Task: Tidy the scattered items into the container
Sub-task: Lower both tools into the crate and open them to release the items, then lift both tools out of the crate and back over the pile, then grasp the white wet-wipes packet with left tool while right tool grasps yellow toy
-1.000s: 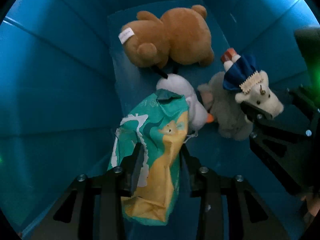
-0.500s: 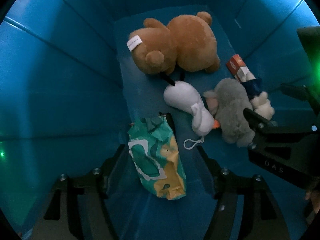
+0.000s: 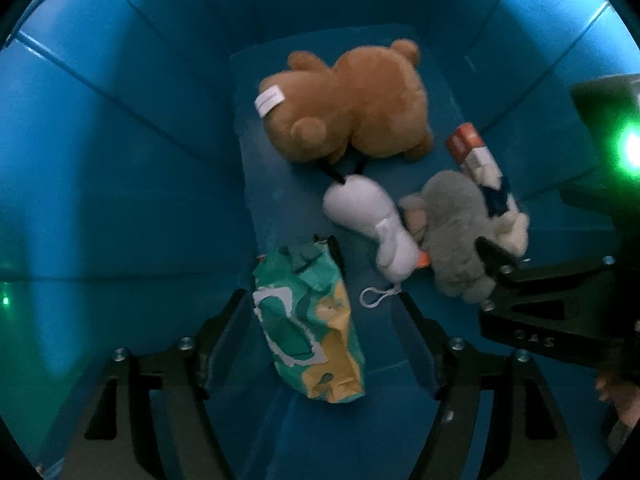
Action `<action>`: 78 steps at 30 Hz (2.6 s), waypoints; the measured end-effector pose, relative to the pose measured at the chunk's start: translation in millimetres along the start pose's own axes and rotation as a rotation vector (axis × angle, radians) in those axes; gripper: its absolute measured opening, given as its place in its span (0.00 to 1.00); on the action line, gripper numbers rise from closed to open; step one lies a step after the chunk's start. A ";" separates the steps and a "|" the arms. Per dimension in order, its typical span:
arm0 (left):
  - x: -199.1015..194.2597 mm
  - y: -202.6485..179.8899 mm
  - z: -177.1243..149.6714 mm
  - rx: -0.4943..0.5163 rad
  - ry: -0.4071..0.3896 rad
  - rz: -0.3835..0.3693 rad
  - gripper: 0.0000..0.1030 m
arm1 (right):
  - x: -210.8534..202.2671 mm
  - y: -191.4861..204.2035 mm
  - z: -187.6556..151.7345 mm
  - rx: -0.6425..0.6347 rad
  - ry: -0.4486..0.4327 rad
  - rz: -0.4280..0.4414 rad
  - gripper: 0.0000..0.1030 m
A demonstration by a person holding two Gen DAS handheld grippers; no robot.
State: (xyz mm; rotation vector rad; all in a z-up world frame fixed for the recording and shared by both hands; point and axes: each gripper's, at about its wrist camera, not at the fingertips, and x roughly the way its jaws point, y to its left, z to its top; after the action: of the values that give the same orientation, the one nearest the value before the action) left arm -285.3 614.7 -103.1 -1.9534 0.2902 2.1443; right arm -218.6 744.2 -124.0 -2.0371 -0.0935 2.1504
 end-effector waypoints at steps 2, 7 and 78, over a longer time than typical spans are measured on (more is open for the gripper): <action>-8.5 1.7 1.2 -0.007 -0.031 -0.013 0.70 | -6.5 -1.7 1.4 0.007 -0.026 0.006 1.00; -66.6 7.9 -1.4 -0.010 -0.231 0.004 0.70 | -47.4 -5.5 -1.4 0.011 -0.122 0.048 1.00; 84.9 767.5 -425.5 -0.539 -0.347 0.097 0.73 | -125.3 746.0 -56.8 -0.266 -0.552 0.529 0.92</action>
State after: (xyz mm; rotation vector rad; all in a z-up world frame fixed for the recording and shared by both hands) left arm -116.0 -241.0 -232.0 -1.7706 -0.2910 2.7889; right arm -220.0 -14.4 -128.9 -1.6469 0.1082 3.1398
